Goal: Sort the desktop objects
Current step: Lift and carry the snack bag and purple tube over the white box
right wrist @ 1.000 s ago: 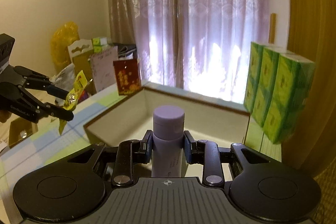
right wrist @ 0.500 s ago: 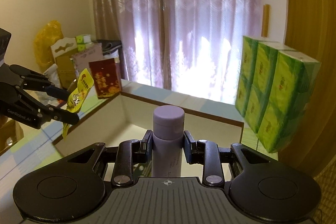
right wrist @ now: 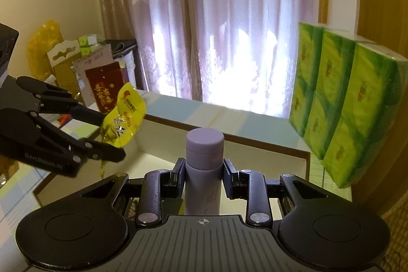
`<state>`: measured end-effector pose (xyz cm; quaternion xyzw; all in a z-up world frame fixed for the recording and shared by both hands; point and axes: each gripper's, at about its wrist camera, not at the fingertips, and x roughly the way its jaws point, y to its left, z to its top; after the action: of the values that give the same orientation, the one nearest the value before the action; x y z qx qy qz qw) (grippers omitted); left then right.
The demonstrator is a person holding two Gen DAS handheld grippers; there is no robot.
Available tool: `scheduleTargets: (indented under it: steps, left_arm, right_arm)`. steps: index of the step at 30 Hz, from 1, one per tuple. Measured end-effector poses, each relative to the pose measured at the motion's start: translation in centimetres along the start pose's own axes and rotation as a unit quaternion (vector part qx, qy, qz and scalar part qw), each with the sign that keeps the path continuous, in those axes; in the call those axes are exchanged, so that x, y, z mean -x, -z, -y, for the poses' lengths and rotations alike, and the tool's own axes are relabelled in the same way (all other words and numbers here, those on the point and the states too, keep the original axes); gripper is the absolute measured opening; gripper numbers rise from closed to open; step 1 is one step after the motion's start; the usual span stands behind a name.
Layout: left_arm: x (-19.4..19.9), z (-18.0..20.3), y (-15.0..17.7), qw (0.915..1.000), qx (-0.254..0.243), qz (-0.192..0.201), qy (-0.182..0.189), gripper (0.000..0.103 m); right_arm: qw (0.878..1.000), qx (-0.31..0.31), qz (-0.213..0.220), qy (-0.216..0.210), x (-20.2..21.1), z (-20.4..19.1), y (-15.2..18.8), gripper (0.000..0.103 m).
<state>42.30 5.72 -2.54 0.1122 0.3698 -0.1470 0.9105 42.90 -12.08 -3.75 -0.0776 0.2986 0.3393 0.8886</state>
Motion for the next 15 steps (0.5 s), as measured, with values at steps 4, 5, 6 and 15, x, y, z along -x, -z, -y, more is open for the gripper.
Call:
scheduleTargets:
  steps: [4,5,6,15]
  left_arm:
    - [-2.0,0.1,-0.3,1.0,-0.004,-0.008,0.002,0.055]
    - [-2.5,0.1,-0.5,0.9999,-0.006,-0.011,0.002,0.055]
    - [-2.9,0.1,-0.5,0.9999,-0.008,-0.013,0.004,0.055]
    - [-6.0,0.1,-0.5,0.9996,-0.009,-0.026,0.01,0.055]
  right_arm:
    - [1.0,-0.002,-0.011,0.009,-1.6,0.4,0.0,0.027]
    - [1.0,-0.004,-0.013,0.011,-2.0,0.6,0.0,0.027]
    - [1.0,-0.006,-0.015,0.012,-2.2,0.7,0.0,0.027]
    - [0.999,-0.024,-0.035,0.014,-4.8,1.7,0.1,0.027]
